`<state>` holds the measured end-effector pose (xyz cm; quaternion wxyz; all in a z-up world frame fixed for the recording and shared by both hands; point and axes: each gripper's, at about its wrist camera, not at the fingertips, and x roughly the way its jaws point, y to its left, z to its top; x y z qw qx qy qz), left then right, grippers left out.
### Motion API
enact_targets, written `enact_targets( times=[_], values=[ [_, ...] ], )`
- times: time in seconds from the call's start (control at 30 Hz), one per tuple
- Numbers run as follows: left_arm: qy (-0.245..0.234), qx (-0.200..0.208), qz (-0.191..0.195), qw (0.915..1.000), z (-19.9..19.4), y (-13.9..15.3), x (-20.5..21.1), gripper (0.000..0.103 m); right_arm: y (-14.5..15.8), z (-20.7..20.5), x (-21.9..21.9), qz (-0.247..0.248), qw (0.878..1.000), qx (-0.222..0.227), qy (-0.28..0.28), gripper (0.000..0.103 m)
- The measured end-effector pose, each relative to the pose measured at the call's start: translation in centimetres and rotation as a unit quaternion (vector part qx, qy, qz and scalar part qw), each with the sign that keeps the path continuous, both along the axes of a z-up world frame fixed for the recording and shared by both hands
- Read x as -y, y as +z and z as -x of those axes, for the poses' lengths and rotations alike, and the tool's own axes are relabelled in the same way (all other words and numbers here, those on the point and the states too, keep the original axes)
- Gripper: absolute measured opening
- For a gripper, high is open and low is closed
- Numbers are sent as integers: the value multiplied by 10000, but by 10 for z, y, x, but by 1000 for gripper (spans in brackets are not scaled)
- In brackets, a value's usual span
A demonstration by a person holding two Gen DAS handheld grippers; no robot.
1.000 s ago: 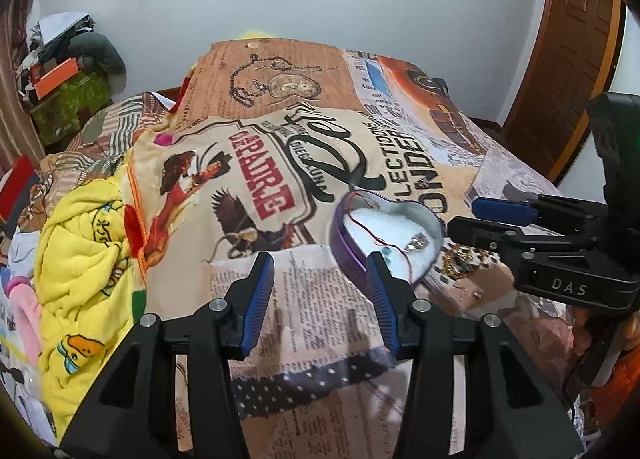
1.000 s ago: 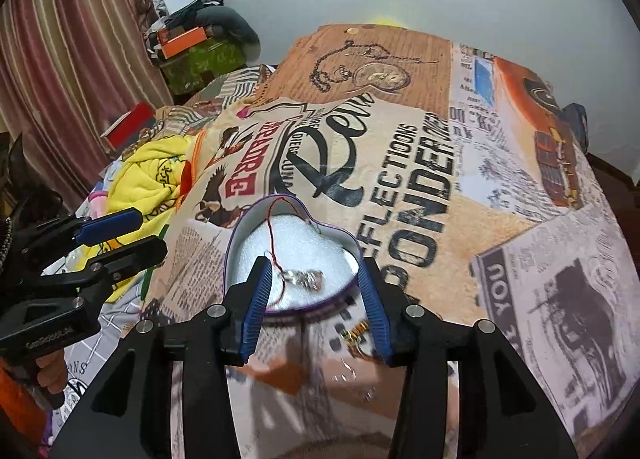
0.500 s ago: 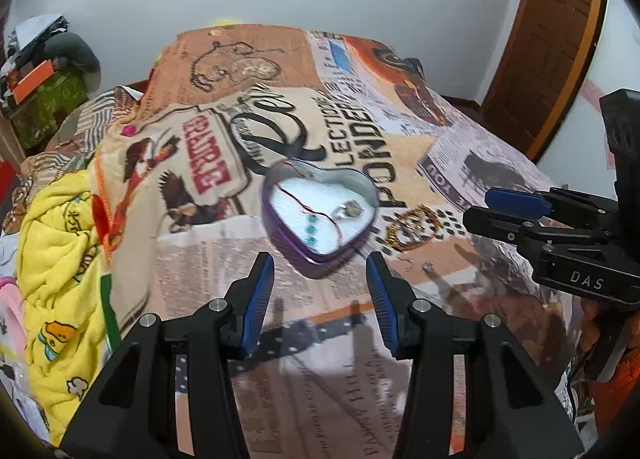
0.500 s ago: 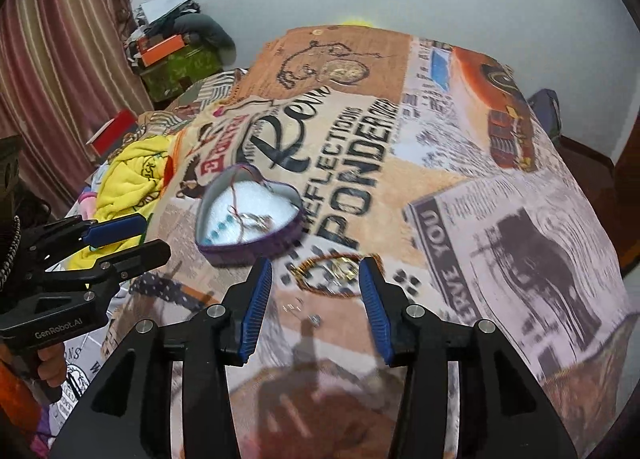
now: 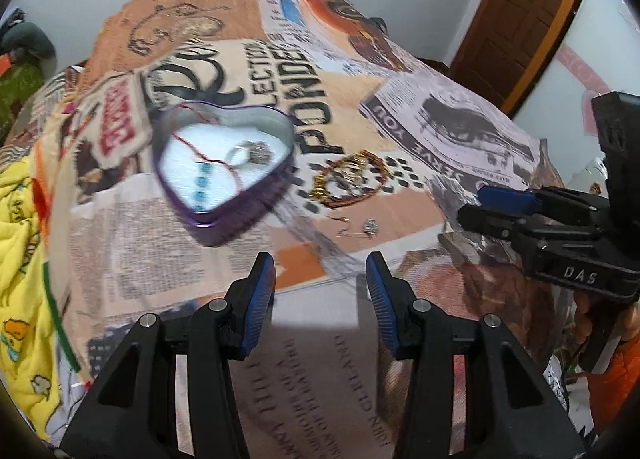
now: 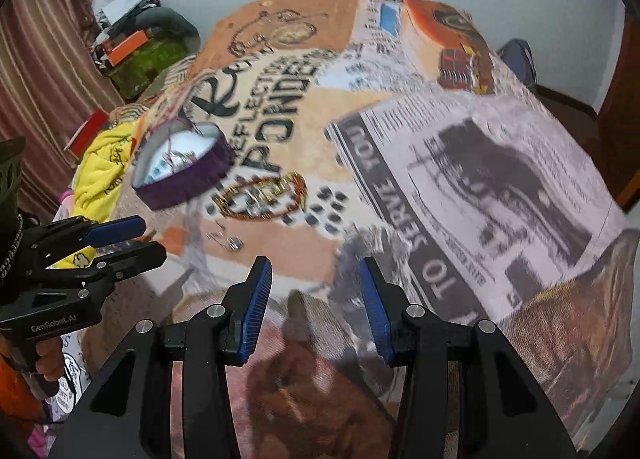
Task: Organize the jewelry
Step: 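Grasp the silver earring on the bedspread with the left tool, then grasp the red-and-gold beaded bracelet with the right tool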
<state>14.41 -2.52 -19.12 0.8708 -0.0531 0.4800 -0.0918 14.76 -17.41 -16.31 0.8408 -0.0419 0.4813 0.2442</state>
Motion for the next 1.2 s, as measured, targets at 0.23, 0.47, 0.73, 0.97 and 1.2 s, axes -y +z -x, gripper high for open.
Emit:
enact_targets(
  times=[0.23, 0.47, 0.73, 0.97, 1.2],
  values=[
    [-488, -101, 267, 9984, -14, -9, 26, 25, -10, -5, 6, -120, 9998, -146, -49, 42],
    [-486, -153, 138, 9986, -32, -19, 38, 21, -11, -8, 9, -187, 9997, -154, -55, 42],
    [-436, -51, -87, 9990, -46, -24, 44, 18, -11, -10, 15, -284, 9993, -192, -155, 42],
    [-438, 12, -87, 9990, -43, -23, 40, 8, -9, -15, 15, -338, 9991, -192, -165, 42],
    [-165, 216, -47, 9996, -29, -8, 16, 8, -12, -31, 2, -425, 9987, -273, -28, 42]
  ],
)
